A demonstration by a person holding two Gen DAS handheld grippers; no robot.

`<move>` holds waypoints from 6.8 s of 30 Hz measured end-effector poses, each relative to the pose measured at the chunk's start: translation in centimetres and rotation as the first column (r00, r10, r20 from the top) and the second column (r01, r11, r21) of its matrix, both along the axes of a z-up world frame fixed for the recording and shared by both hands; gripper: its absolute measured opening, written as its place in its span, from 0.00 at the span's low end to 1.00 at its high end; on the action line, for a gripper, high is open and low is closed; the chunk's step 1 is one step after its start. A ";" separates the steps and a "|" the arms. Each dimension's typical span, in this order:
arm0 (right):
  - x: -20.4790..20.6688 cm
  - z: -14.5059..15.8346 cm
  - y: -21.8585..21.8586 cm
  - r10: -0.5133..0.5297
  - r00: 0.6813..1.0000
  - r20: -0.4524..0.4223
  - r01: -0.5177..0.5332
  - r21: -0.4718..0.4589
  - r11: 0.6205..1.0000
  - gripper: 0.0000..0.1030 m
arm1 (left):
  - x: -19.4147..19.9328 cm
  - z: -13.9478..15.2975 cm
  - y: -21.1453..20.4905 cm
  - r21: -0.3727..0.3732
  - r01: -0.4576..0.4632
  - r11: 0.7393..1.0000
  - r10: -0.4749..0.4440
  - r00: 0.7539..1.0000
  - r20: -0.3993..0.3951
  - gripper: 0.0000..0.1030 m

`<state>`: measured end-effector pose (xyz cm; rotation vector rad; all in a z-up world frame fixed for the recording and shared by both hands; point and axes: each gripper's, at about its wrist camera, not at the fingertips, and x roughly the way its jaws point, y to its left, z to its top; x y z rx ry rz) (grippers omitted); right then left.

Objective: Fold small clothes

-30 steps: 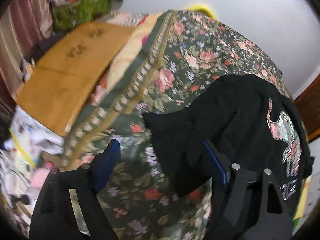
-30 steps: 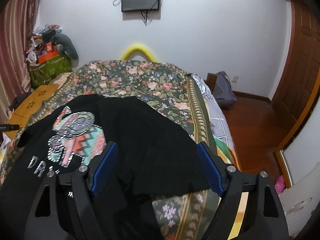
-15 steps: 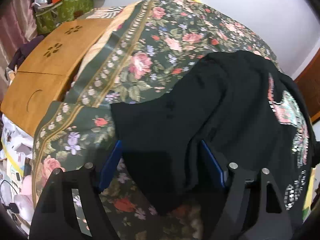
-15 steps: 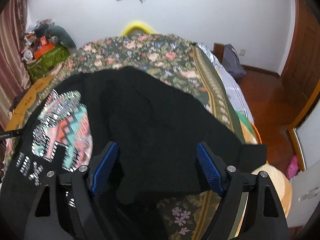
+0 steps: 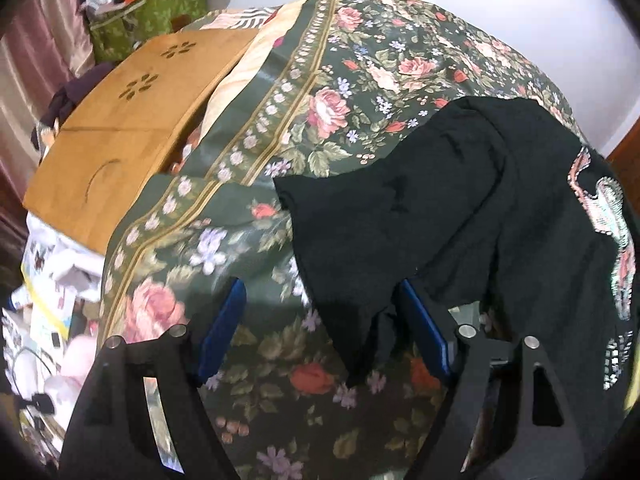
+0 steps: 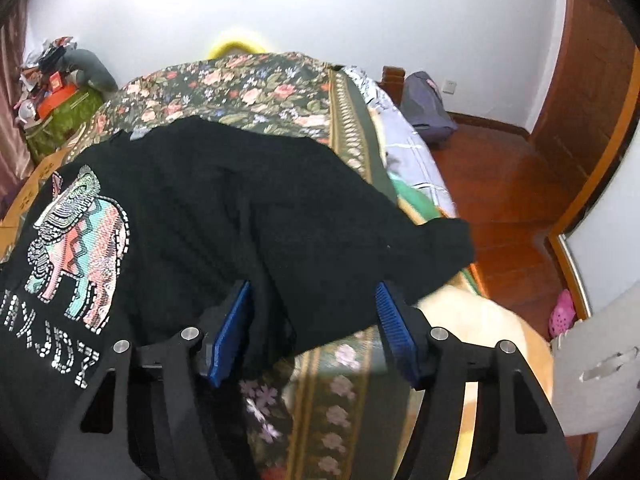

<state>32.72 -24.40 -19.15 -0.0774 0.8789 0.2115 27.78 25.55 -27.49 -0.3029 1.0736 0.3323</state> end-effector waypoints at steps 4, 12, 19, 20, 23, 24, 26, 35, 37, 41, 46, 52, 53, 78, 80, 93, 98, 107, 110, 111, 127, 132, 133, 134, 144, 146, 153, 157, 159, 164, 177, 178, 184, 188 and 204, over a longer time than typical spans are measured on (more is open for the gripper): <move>-0.9 2.0 -0.3 0.032 0.999 0.032 -0.032 0.002 0.999 0.56 | -2.0 0.8 0.0 -0.130 -0.005 0.991 0.008 1.000 0.019 0.77; -0.3 3.6 4.3 0.163 0.984 0.072 -0.163 -0.011 0.987 0.61 | -1.3 0.6 -0.7 -0.325 0.003 0.946 0.024 0.997 0.079 0.77; 1.2 1.2 9.6 0.262 0.965 0.035 -0.261 -0.028 0.965 0.61 | 1.0 -1.6 1.7 -0.451 -0.091 0.888 0.142 0.987 0.080 0.77; 1.4 0.8 10.0 0.270 0.963 0.027 -0.269 -0.026 0.963 0.61 | 1.3 -1.6 2.1 -0.456 -0.100 0.884 0.154 0.985 0.083 0.76; 1.4 0.0 11.1 0.295 0.955 0.013 -0.295 -0.025 0.955 0.61 | 2.4 -1.6 3.0 -0.430 -0.127 0.894 0.177 0.981 0.077 0.47; 1.4 -0.2 11.3 0.301 0.954 0.009 -0.301 -0.024 0.953 0.61 | 2.9 -1.8 3.3 -0.444 -0.120 0.888 0.170 0.982 0.076 0.43; 1.3 -0.3 11.4 0.304 0.953 0.008 -0.303 -0.018 0.953 0.61 | 3.3 -1.5 3.6 -0.439 -0.117 0.891 0.170 0.982 0.084 0.20; 1.0 0.1 10.3 0.287 0.958 0.011 -0.287 0.008 0.958 0.61 | 5.6 6.7 0.6 -0.100 -0.018 0.995 0.039 0.978 0.206 0.07; 0.9 0.3 10.0 0.283 0.959 0.015 -0.283 0.018 0.959 0.61 | 6.1 9.4 -1.5 -0.022 0.033 0.999 -0.026 0.968 0.251 0.07; 0.6 0.7 9.7 0.284 0.958 0.024 -0.285 0.039 0.958 0.61 | 7.4 12.8 -6.4 0.079 0.149 0.986 -0.165 0.941 0.296 0.07; 0.0 1.7 9.7 0.307 0.951 0.036 -0.308 0.033 0.951 0.61 | 8.7 11.7 -12.9 0.133 0.317 0.939 -0.341 0.909 0.240 0.07; -0.9 3.4 9.9 0.341 0.938 0.055 -0.343 0.023 0.939 0.61 | 9.3 5.4 -16.1 0.062 0.421 0.905 -0.425 0.903 0.063 0.08; -0.9 3.7 10.1 0.349 0.936 0.055 -0.350 0.027 0.936 0.61 | 9.1 4.8 -15.9 0.053 0.419 0.906 -0.422 0.906 0.044 0.10; 7.0 1.5 13.0 0.265 0.964 -0.035 -0.266 -0.027 0.964 0.61 | 13.5 2.2 -4.4 -0.242 0.232 0.942 -0.207 0.970 0.127 0.65; 7.8 1.0 11.8 0.229 0.972 -0.051 -0.230 -0.018 0.973 0.61 | 14.8 1.6 -4.9 -0.267 0.248 0.931 -0.223 0.967 0.121 0.37; 12.0 -2.2 13.7 0.247 0.963 -0.110 -0.244 0.043 0.969 0.62 | 14.0 1.3 -4.9 -0.055 0.204 0.977 -0.201 0.978 0.056 0.05; 13.6 -2.1 15.3 0.251 0.961 -0.113 -0.246 0.053 0.968 0.63 | 13.4 1.6 -5.7 0.024 0.222 0.975 -0.223 0.975 0.014 0.06; 6.8 1.9 13.0 0.296 0.955 -0.021 -0.296 0.000 0.955 0.62 | 10.3 5.4 -9.0 0.110 0.279 0.954 -0.283 0.959 0.031 0.43; 4.3 1.9 10.8 0.291 0.956 -0.018 -0.291 -0.004 0.957 0.69 | 8.7 6.5 -10.8 0.115 0.311 0.943 -0.318 0.947 0.051 0.51; 4.0 1.6 10.1 0.283 0.959 -0.034 -0.283 -0.001 0.959 0.69 | 8.2 6.7 -11.7 0.111 0.325 0.939 -0.332 0.942 0.052 0.52; -1.0 0.8 -2.6 0.029 0.998 -0.059 -0.020 0.140 0.990 0.69 | 5.4 3.0 -16.7 0.051 0.336 0.940 -0.337 0.942 0.004 0.81; 0.6 1.7 0.0 0.078 0.997 0.002 -0.078 0.096 0.992 0.69 | 5.4 2.4 -16.1 0.007 0.317 0.948 -0.317 0.948 0.021 0.85; 1.2 1.6 0.8 0.088 0.996 0.004 -0.088 0.085 0.992 0.68 | 5.3 2.4 -16.1 0.010 0.319 0.948 -0.319 0.948 0.021 0.85; 1.6 1.3 1.3 0.095 0.995 0.008 -0.096 0.073 0.993 0.67 | 5.3 2.3 -16.2 0.016 0.320 0.947 -0.321 0.947 0.022 0.85; 5.7 -1.8 3.4 0.061 0.998 -0.032 -0.060 0.029 0.998 0.06 | 5.1 2.2 -16.3 0.016 0.321 0.947 -0.321 0.946 0.037 0.86; 5.4 -1.2 2.5 0.055 0.998 -0.017 -0.054 0.062 0.997 0.06 | 5.1 2.2 -16.3 0.017 0.321 0.947 -0.321 0.946 0.035 0.86; 4.9 4.6 -1.6 -0.004 0.996 0.090 -0.005 0.098 0.995 0.04 | 5.0 2.3 -16.3 0.016 0.310 0.951 -0.310 0.950 0.032 0.86; 4.2 8.6 -3.0 -0.013 0.987 0.163 -0.006 0.115 0.993 0.04 | 4.9 2.5 -16.3 0.010 0.302 0.953 -0.302 0.953 0.028 0.86; 3.8 9.9 -3.0 0.001 0.981 0.195 -0.027 0.130 0.991 0.04 | 4.7 2.6 -16.2 0.006 0.295 0.956 -0.295 0.955 0.027 0.86; 2.7 11.1 0.1 0.101 0.963 0.248 -0.141 0.147 0.979 0.04 | 3.7 3.2 -16.2 0.026 0.292 0.956 -0.292 0.956 0.036 0.85; -0.2 0.6 13.1 0.480 0.877 0.002 -0.478 0.078 0.875 0.05 | 3.0 2.7 -15.7 -0.017 0.285 0.959 -0.283 0.958 0.050 0.86; 0.0 -0.2 13.2 0.478 0.878 -0.031 -0.475 0.074 0.877 0.05 | 2.9 2.7 -15.7 -0.022 0.283 0.959 -0.282 0.958 0.052 0.86; -0.4 -0.3 10.5 0.470 0.876 -0.110 -0.462 0.091 0.882 0.22 | 2.7 3.1 -15.6 -0.025 0.298 0.954 -0.296 0.954 0.049 0.85; -0.8 1.8 8.1 0.449 0.893 -0.016 -0.448 0.053 0.892 0.40 | 2.4 5.0 -14.8 0.004 0.310 0.951 -0.310 0.947 0.082 0.85; 12.1 -2.6 6.2 0.170 0.979 -0.110 -0.149 0.176 0.973 0.14 | 9.4 3.0 -8.6 0.018 0.156 0.988 -0.157 0.987 0.045 0.85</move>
